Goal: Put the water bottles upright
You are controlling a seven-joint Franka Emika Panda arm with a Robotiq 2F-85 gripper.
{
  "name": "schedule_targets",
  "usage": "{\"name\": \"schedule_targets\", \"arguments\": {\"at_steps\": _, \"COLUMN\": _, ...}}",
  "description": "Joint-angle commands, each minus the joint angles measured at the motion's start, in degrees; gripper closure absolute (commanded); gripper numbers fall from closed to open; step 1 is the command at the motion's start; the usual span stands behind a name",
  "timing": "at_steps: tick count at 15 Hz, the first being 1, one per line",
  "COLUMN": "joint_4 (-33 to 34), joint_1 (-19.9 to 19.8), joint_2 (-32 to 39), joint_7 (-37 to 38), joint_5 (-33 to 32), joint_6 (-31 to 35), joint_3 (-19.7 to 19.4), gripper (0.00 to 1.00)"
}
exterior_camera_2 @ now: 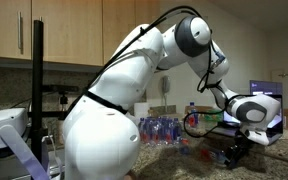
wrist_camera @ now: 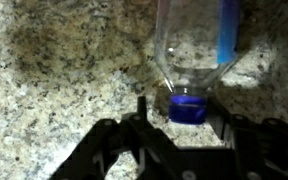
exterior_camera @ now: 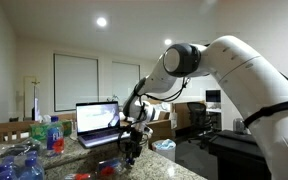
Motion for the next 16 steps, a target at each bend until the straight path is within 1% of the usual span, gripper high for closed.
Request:
{"name": "schedule_targets", "arguments": {"at_steps": 1, "joint_4": -5.0, "joint_1": 1.5, "joint_2": -4.0, "joint_7": 2.5, "joint_5": -4.4, "joint_6": 6.5, "joint_3": -0.5, "gripper": 0.66}}
{"name": "schedule_targets", "arguments": {"at_steps": 3, "joint_4": -7.1, "joint_1": 1.7, "joint_2": -5.2, "joint_7": 1.6, "joint_5": -5.9, "joint_6": 10.5, "joint_3": 0.0, "gripper": 0.78}}
{"name": "schedule_targets", "arguments": {"at_steps": 4, "joint_4": -7.7, "joint_1": 1.7, "joint_2": -5.4, "joint_7": 1.6, "joint_5": -6.4, "joint_6": 11.9, "joint_3": 0.1, "gripper": 0.86}}
{"name": "schedule_targets", "arguments": {"at_steps": 5, "joint_4": -8.1, "joint_1": 1.7, "joint_2": -5.5, "joint_7": 1.5, "joint_5": -6.8, "joint_6": 12.7, "joint_3": 0.3, "gripper": 0.89}}
{"name": "schedule_targets", "arguments": {"at_steps": 7, "joint_4": -8.9, "joint_1": 1.2, "joint_2": -5.7, "joint_7": 0.6, "joint_5": -6.8, "joint_6": 14.3, "joint_3": 0.8, "gripper": 0.86}}
{"name": "schedule_targets", "arguments": {"at_steps": 9, "joint_4": -9.7, "joint_1": 0.8, "joint_2": -6.1, "joint_7": -0.5, "joint_5": -6.2, "joint_6": 15.8, "joint_3": 1.3, "gripper": 0.95}}
{"name": "schedule_targets", "arguments": {"at_steps": 11, "joint_4": -10.9, "joint_1": 0.6, "joint_2": -7.2, "joint_7": -1.6, "joint_5": -5.7, "joint_6": 17.6, "joint_3": 1.9, "gripper": 0.98}}
{"name": "schedule_targets", "arguments": {"at_steps": 12, "joint_4": -11.5, "joint_1": 0.4, "joint_2": -7.8, "joint_7": -2.4, "joint_5": -5.3, "joint_6": 18.4, "joint_3": 2.2, "gripper": 0.93}}
{"name": "schedule_targets", "arguments": {"at_steps": 13, "joint_4": -12.1, "joint_1": 0.0, "joint_2": -8.5, "joint_7": -4.1, "joint_5": -4.7, "joint_6": 19.3, "joint_3": 2.9, "gripper": 0.94}}
{"name": "schedule_targets", "arguments": {"at_steps": 14, "joint_4": -12.5, "joint_1": -0.3, "joint_2": -8.9, "joint_7": -5.3, "joint_5": -4.3, "joint_6": 19.8, "joint_3": 3.4, "gripper": 0.92}}
{"name": "schedule_targets", "arguments": {"at_steps": 16, "joint_4": -12.4, "joint_1": -1.1, "joint_2": -9.1, "joint_7": -7.7, "joint_5": -3.3, "joint_6": 19.4, "joint_3": 4.4, "gripper": 0.91}}
